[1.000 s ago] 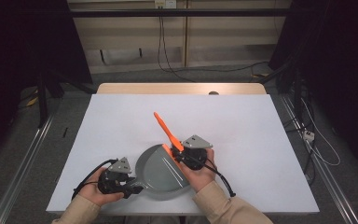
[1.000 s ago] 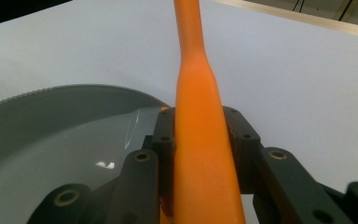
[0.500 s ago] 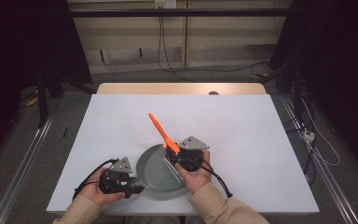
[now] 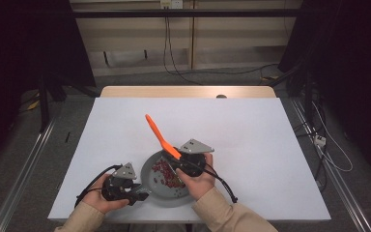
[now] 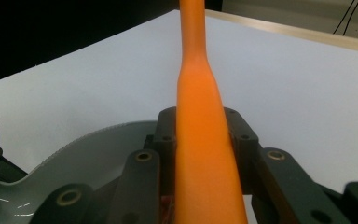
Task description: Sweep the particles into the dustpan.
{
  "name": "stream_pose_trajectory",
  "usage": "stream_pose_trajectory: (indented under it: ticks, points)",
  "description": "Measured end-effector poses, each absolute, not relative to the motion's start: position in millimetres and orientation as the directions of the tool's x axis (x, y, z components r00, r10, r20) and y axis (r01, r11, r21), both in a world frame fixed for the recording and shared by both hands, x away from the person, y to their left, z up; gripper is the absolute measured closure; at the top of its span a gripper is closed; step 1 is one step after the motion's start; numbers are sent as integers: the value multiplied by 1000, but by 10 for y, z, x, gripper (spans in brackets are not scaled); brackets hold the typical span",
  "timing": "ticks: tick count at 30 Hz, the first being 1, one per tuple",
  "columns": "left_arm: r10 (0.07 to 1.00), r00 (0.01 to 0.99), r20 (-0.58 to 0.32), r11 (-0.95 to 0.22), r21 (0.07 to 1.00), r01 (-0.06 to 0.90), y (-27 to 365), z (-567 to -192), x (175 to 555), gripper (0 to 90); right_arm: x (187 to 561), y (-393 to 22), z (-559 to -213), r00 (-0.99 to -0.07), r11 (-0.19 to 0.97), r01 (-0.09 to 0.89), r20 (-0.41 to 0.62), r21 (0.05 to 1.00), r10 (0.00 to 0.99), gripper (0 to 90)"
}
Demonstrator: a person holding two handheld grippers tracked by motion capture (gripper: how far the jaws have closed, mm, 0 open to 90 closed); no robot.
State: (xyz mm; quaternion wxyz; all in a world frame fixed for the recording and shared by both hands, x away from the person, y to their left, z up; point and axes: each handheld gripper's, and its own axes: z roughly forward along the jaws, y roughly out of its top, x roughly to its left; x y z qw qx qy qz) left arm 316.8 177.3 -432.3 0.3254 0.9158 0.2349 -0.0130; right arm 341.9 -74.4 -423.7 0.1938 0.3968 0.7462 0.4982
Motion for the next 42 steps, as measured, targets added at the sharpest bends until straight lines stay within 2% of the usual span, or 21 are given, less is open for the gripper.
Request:
stream_pose_trajectory:
  ticks: [6,17,29,37,42]
  points:
    - [423,888,-178,-675,592,440,1771,-4323,3169,624,3521,-968,-4141,-583,170,389,99,905,807,710]
    - [422,888,-181,-673,593,441,1780,-4322,3177,625,3639,-1179,-4384,-527,200,418,57,886,848,710]
    - [424,886,-189,-667,597,447,1782,-4328,3180,625,3763,-1347,-4385,-491,241,407,-11,881,871,710]
    - [424,886,-188,-672,590,447,1783,-4327,3188,625,3661,-1230,-4471,-519,283,382,-49,880,853,706]
    - [424,887,-181,-676,588,443,1774,-4324,3201,625,3556,-1080,-4463,-558,245,396,21,885,829,705]
